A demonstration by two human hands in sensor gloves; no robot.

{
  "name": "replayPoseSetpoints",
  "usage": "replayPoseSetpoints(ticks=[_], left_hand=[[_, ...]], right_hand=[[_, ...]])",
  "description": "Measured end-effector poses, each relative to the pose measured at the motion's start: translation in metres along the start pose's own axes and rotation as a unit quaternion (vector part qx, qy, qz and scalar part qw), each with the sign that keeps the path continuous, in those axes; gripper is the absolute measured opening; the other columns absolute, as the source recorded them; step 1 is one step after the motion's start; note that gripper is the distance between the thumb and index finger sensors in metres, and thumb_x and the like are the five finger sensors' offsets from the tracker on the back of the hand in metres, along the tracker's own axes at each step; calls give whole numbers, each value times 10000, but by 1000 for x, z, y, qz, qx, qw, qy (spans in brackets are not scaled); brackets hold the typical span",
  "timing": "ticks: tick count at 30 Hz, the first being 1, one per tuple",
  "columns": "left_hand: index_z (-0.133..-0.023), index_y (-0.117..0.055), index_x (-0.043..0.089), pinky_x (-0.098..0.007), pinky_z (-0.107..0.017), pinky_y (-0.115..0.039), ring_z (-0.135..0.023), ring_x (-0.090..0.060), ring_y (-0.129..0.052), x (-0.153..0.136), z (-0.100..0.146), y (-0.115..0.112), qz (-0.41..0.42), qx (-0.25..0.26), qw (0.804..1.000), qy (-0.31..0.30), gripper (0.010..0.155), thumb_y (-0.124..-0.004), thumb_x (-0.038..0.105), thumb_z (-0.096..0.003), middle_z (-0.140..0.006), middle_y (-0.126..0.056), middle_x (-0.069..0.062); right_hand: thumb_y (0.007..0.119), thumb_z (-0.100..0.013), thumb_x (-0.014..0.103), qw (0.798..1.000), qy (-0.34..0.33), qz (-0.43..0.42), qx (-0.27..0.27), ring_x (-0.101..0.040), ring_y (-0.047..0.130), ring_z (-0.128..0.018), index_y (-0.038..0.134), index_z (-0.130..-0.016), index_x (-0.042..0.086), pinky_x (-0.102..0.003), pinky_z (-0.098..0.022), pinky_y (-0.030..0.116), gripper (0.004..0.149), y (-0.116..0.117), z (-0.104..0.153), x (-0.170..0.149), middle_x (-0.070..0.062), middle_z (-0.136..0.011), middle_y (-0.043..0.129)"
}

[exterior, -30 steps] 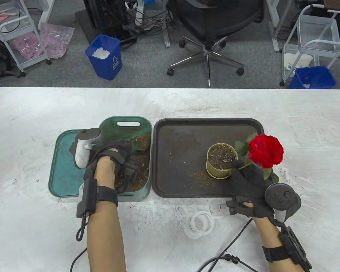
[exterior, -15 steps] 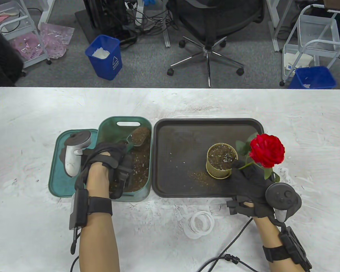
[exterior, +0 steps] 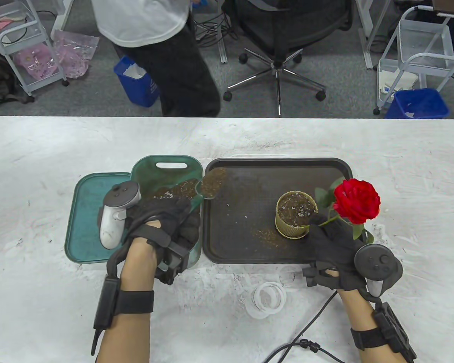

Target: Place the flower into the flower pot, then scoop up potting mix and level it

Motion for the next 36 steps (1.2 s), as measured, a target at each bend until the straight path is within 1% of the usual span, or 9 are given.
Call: replayPoseSetpoints(ticks=[3, 8, 12, 17, 24, 26, 30, 35, 36], left_hand=[[-880, -675, 39, -257, -231, -1002, -238, -57, -1126, -1, -12, -33, -2, -35, 999, -21, 546, -634, 400, -473, -641, -940, -25], [-881, -673, 36, -256, -230, -1005, -239, -57, -1129, -2, -35, -84, -12, -67, 997, -48, 547, -637, 401, -476, -642, -940, -26], [-877, -677, 35, -256, -224, -1005, -230, -57, -1129, -8, -56, -108, -44, -60, 996, -48, 546, -640, 402, -474, -636, -942, -28], [-866, -696, 26, -258, -195, -999, -191, -61, -1123, -17, -73, -120, -85, -36, 995, -47, 545, -657, 403, -474, -609, -956, -31], [-827, -778, 39, -237, -108, -985, -66, -38, -1092, -14, -76, -124, -165, 29, 984, -61, 532, -725, 434, -474, -524, -1005, -13], [-821, -800, 38, -232, -79, -980, -28, -33, -1079, -9, -74, -126, -185, 46, 979, -71, 529, -752, 433, -472, -505, -1019, -20], [-808, -842, 61, -223, -30, -969, 34, -24, -1053, -1, -69, -132, -251, 94, 959, -88, 518, -794, 436, -454, -464, -1042, -23], [-793, -866, 69, -233, 2, -960, 72, -34, -1037, 5, -66, -141, -308, 122, 938, -100, 511, -823, 433, -437, -439, -1057, -31], [-791, -870, 68, -236, 4, -958, 75, -49, -1036, 5, -65, -142, -311, 126, 936, -102, 510, -826, 431, -434, -436, -1059, -34]], right_hand=[[869, -351, 317, 1000, -1, 1, 0, -338, 1048, -393, 913, -698, 187, -498, -271, 931, 373, 0, 0, 0, -131, -635, 1014], [869, -352, 318, 1000, -1, 2, 0, -339, 1047, -395, 912, -699, 187, -498, -272, 931, 373, 0, 0, 0, -130, -635, 1014], [870, -352, 319, 1000, 0, 1, 0, -339, 1048, -394, 914, -698, 186, -498, -273, 930, 374, 0, 0, 0, -130, -635, 1014], [869, -353, 319, 1000, 0, 1, 1, -340, 1047, -395, 913, -699, 186, -499, -274, 930, 374, 0, 0, 0, -131, -636, 1014], [869, -352, 320, 1000, 0, 0, 0, -340, 1047, -394, 912, -700, 187, -499, -274, 930, 374, 0, 0, 0, -130, -635, 1014], [868, -353, 320, 1000, 0, 2, 0, -340, 1047, -395, 913, -699, 186, -499, -274, 930, 374, 0, 0, 0, -129, -636, 1014], [868, -352, 320, 1000, -1, 3, -1, -339, 1048, -394, 912, -699, 187, -498, -273, 931, 374, 0, 0, 0, -129, -635, 1014], [868, -352, 320, 1000, 0, 2, -2, -337, 1047, -395, 911, -700, 187, -498, -272, 931, 374, 0, 0, -1, -128, -636, 1013], [867, -352, 320, 1000, 0, 2, -2, -338, 1047, -394, 911, -700, 185, -498, -273, 930, 376, 0, 0, -1, -128, -636, 1013]])
Point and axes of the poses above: the tracker on the back of each hand, its own x axis roughly to the thumb side, its own z axis roughly from the fingertips to the wrist, y = z × x, the point moved 2 cm from there along -z, roughly from the wrist to the fingertips
